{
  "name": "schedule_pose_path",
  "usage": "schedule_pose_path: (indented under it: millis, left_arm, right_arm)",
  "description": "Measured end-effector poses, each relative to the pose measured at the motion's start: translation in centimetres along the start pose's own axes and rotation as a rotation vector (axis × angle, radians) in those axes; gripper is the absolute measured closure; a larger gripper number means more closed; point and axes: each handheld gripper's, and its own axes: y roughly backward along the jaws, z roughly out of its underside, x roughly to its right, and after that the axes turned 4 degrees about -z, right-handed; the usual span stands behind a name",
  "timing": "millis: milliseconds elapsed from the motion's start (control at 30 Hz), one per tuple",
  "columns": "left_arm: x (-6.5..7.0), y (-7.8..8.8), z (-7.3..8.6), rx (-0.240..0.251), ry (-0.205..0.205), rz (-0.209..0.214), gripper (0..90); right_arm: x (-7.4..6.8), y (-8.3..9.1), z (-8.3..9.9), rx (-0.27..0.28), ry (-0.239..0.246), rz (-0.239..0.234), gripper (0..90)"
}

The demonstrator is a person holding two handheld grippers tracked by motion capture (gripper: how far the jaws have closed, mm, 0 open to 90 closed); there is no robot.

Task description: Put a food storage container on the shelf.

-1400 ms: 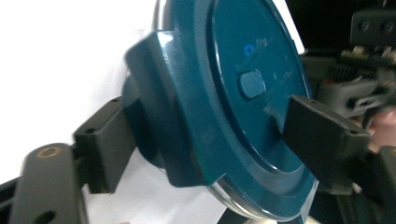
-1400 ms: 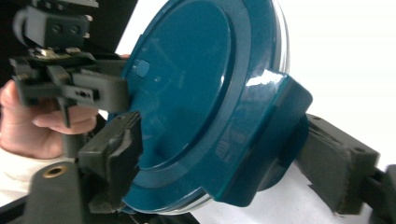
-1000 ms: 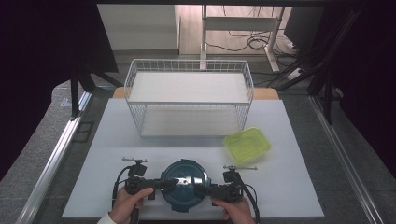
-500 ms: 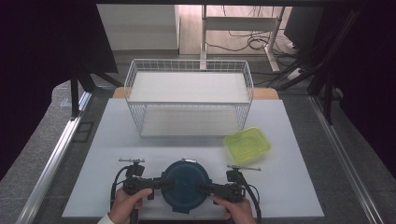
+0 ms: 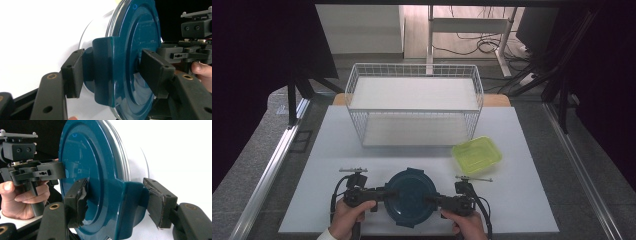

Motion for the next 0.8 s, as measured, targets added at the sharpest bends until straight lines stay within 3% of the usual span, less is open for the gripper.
schedule_pose_path:
  millis: [233, 800]
  left_arm:
    - [0.4, 0.0, -0.3, 0.004, -0.028, -0.014, 39.3]
    - [0.3, 0.0, -1.8, 0.034, -0.038, 0.021, 39.4]
  right_arm:
    - [0.0, 0.0, -0.4, 0.004, 0.010, 0.008, 38.0]
    - [-1.2, 0.5, -2.5, 0.030, 0.075, 0.041, 38.0]
